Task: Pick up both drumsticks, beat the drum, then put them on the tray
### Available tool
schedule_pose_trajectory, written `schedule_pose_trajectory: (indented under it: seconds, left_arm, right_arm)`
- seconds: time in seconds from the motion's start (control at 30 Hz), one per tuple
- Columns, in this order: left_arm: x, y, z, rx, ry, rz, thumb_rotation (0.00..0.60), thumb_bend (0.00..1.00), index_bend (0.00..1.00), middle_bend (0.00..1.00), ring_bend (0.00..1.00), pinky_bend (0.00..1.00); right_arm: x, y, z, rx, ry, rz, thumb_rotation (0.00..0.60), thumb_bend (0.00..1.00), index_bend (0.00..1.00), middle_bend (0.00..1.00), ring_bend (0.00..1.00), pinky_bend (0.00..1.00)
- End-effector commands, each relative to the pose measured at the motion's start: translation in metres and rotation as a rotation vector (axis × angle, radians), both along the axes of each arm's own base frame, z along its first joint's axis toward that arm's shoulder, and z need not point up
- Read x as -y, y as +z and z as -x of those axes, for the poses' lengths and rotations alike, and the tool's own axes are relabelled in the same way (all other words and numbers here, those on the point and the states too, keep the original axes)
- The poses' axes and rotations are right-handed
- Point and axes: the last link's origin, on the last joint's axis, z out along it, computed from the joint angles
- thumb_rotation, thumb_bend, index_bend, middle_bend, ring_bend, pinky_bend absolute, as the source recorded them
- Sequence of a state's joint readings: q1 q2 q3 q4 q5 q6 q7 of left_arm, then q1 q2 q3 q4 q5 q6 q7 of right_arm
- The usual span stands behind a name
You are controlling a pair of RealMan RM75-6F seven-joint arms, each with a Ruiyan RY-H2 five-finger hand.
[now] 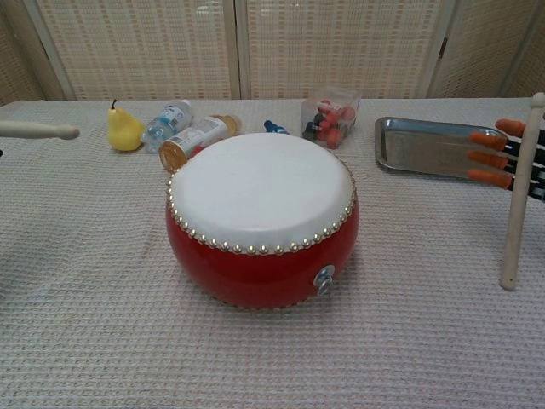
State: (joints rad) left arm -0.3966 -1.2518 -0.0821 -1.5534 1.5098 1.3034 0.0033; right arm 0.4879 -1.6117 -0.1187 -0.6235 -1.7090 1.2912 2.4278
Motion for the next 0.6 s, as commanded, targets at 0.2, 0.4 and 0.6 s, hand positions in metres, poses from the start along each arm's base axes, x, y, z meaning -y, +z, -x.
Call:
schedule_pose_trajectory:
  seconds: [0.2, 0.4, 0.6]
  left_arm:
    - [0.001, 0.0, 0.0, 0.001, -0.001, 0.001, 0.6, 0.89, 1.0, 1.0, 1.0, 1.0]
    - [0.002, 0.0, 0.0, 0.001, 0.0, 0.004, 0.6, 0.89, 1.0, 1.0, 1.0, 1.0]
    - [0.004, -0.001, -0.001, 0.001, -0.005, 0.005, 0.6, 0.89, 1.0, 1.0, 1.0, 1.0]
  right_arm:
    - [-0.011, 0.002, 0.005, -0.03, 0.024, 0.013, 0.473, 0.27, 0.49, 0.34, 0.24, 0.34]
    - [-0.02, -0.003, 0.007, -0.058, 0.04, 0.024, 0.473, 0.27, 0.51, 0.36, 0.25, 0.34]
    - [-0.027, -0.01, 0.009, -0.102, 0.054, 0.006, 0.473, 0.27, 0.54, 0.38, 0.26, 0.35]
